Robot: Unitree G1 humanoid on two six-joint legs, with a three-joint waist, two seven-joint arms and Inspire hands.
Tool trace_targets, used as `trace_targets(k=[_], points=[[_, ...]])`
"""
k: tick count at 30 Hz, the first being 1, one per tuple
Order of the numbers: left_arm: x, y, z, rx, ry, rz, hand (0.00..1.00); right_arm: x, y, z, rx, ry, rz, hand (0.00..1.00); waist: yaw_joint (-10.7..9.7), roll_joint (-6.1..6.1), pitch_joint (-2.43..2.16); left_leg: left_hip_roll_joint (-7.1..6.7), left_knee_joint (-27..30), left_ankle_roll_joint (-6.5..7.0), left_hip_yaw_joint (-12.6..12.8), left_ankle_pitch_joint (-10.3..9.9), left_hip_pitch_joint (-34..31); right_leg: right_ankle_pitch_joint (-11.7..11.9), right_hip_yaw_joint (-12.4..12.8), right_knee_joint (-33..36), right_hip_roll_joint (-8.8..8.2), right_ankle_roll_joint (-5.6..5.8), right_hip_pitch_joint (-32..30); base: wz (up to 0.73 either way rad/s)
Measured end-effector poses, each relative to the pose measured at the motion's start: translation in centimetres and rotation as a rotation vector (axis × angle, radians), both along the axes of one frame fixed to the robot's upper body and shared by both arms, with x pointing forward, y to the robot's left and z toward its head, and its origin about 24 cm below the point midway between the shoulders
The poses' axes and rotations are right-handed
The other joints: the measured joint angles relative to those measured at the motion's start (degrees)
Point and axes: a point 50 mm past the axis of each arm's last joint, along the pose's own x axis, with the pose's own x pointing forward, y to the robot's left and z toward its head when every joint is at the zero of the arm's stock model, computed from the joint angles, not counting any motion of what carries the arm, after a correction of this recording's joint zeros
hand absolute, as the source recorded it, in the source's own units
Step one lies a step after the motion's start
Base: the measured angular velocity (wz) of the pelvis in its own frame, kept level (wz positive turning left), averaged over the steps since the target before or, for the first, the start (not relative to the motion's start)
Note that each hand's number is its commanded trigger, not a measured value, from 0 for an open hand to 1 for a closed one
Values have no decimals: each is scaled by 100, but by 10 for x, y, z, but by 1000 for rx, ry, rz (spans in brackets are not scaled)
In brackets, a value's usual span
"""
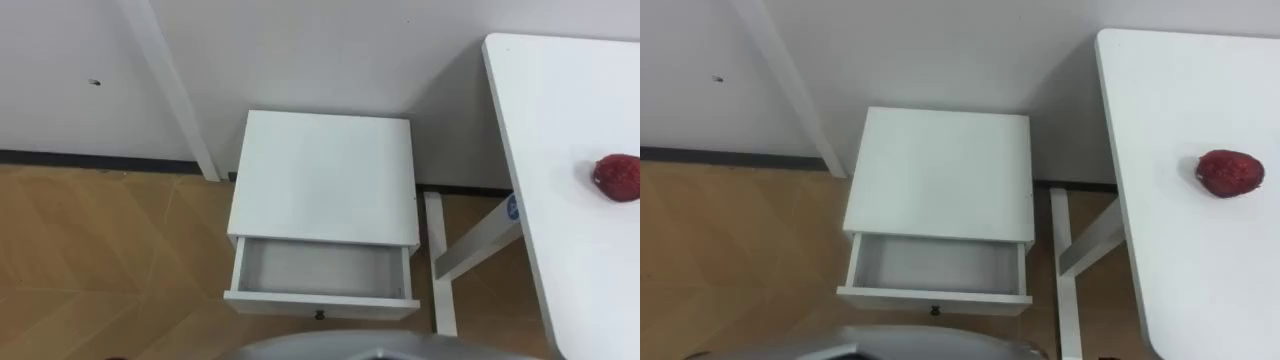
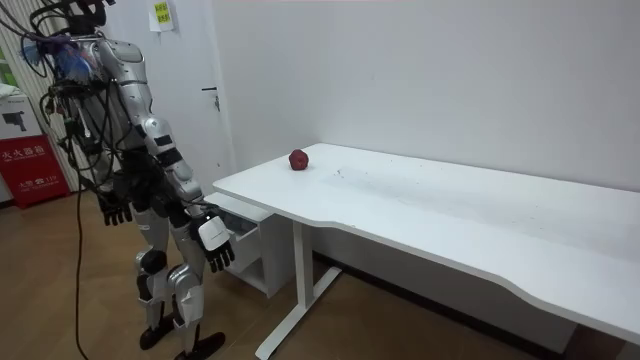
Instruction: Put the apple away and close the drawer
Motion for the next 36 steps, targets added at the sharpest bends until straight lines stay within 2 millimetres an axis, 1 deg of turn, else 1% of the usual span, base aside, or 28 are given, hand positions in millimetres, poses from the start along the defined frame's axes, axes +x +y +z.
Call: trace_targets(k=[2, 4, 5, 6, 7, 8, 9, 10, 11, 12, 13, 14, 15, 16, 17, 19, 21, 22, 24, 26, 28, 29, 33, 35, 36], points=[[2, 0, 0, 1, -4, -1, 0, 0, 0, 0, -2, -2, -8, 0, 0, -18, -2, 0, 2, 0, 0, 0, -19, 0, 0, 0, 0, 0, -16, 0], [5, 0, 0, 4, -10, -2, 0, 0, 1, 0, -2, -19, -74, 0, 14, -28, -6, 2, 43, 0, 21, 0, -50, 0, 17, 1, 1, 0, -68, -4], [5, 0, 0, 5, -11, -2, 0, -1, 1, 0, -3, -24, -103, 0, 13, -43, 0, 3, 45, 0, 28, 0, -47, 0, 18, 1, 1, 0, -66, -6], [5, 0, 0, 6, -12, -1, 0, -5, 1, 0, -5, -33, -186, 0, 15, -45, -2, 8, 38, 0, 57, 0, -34, 0, 28, 1, 3, 0, -62, -9], [5, 1, 0, 7, -12, 0, 0, -6, 2, 0, -4, -58, -290, 0, 19, -43, -2, 10, 19, 0, 87, 0, -22, 0, 85, 1, 7, 0, -63, -10], [5, 1, 0, 8, -11, 0, 0, -6, 1, 0, -2, -73, -352, 0, 17, -35, 0, 10, 11, 0, 104, 0, -16, 0, 118, -4, 10, 0, -63, -15], [4, 1, 0, 9, -10, 5, 0, -8, 1, 0, 2, -106, -487, 0, 8, -2, -10, 12, 2, 0, 137, 0, 5, 1, 140, -8, 12, 0, -63, -11], [3, 2, 0, 12, -13, 23, 0, -11, 0, 0, 4, -141, -632, 0, -29, -4, -8, 12, -17, 0, 141, 0, 27, 1, 147, -8, 14, 0, -54, -8], [2, 3, 1, 15, -14, 36, 0, -13, 0, 0, 6, -158, -708, 0, -48, -8, -4, 15, -46, 0, 142, 0, 47, 0, 160, -7, 19, 0, -50, -4], [1, 5, 1, 23, -20, 55, 0, -16, 0, 0, 9, -190, -850, 0, -110, 12, -16, 22, -78, -4, 155, -3, 66, 0, 185, -6, 25, 0, -33, -5], [1, 7, 2, 29, -28, 75, 0, -19, -1, 1, 11, -230, -1010, 0, -191, 18, -12, 25, -74, -5, 167, -3, 70, 0, 225, -6, 30, 0, -33, -5], [0, 8, 2, 32, -29, 82, 0, -21, -2, 1, 10, -252, -1100, 0, -229, 24, -11, 25, -69, -5, 171, -3, 69, 0, 224, -5, 30, 0, -41, -7], [-1, 11, 3, 38, -34, 97, 0, -23, -5, 2, 1, -299, -1277, 0, -305, 46, -10, 28, -67, -6, 198, -3, 69, 0, 223, 3, 33, 0, -71, -15], [-6, 12, 4, 44, -30, 112, 0, -21, -8, 3, -3, -345, -1416, 0, -348, 59, -11, 34, -73, -6, 258, -3, 68, 0, 230, 2, 37, -1, -89, -20], [-6, 13, 4, 48, -31, 113, 0, -21, -10, 3, -6, -366, -1481, 0, -374, 62, -12, 39, -74, -7, 290, -4, 68, 0, 244, 3, 39, -1, -100, -22], [-5, 16, 5, 60, -42, 119, 0, -19, -15, 5, -17, -436, -1718, 0, -488, 39, -25, 42, -70, -7, 361, -4, 47, 1, 295, 31, 41, -1, -161, -18], [-2, 17, 6, 73, -54, 116, 0, -18, -19, 6, -31, -466, -1825, 0, -501, 33, -27, 43, -69, -8, 410, -4, 40, 2, 300, 40, 41, -4, -191, -15], [-1, 19, 6, 77, -64, 111, 0, -16, -21, 7, -36, -479, -1876, 0, -523, -2, -35, 43, -85, -8, 422, -5, 41, 3, 306, 65, 41, -5, -203, -9], [-2, 23, 8, 90, -62, 108, 0, -11, -25, 9, -40, -497, -1929, 0, -582, -42, -41, 51, -90, -8, 442, -5, 42, 2, 315, 130, 42, -6, -232, -2], [-4, 27, 9, 100, -59, 113, 0, -3, -31, 12, -36, -531, -1961, 0, -597, -84, -40, 51, -88, -8, 462, -5, 39, 2, 333, 129, 42, -7, -248, -7], [-3, 33, 12, 117, -71, 120, 0, 3, -40, 17, -43, -586, -2020, 0, -643, -164, -45, 51, -69, -8, 463, -5, 24, 7, 311, 128, 39, -14, -255, 0], [-3, 34, 12, 121, -75, 118, 0, 5, -43, 18, -49, -597, -2032, 0, -652, -183, -45, 52, -67, -8, 464, -5, 24, 7, 309, 130, 39, -14, -257, 0], [-2, 36, 14, 128, -82, 114, 0, 19, -71, 35, -108, -645, -2093, 0, -675, -267, -50, 53, -50, -8, 494, -5, -49, 13, 316, 140, 39, -23, -339, -3], [0, 37, 14, 131, -91, 112, 0, 28, -84, 45, -132, -683, -2098, 0, -753, -294, -57, 53, -45, -7, 497, -4, -112, 14, 313, 143, 39, -25, -394, 0], [0, 37, 15, 134, -93, 110, 0, 32, -94, 53, -142, -719, -2106, 0, -786, -305, -57, 51, -40, -6, 509, -4, -141, 17, 314, 130, 39, -29, -413, 0]])
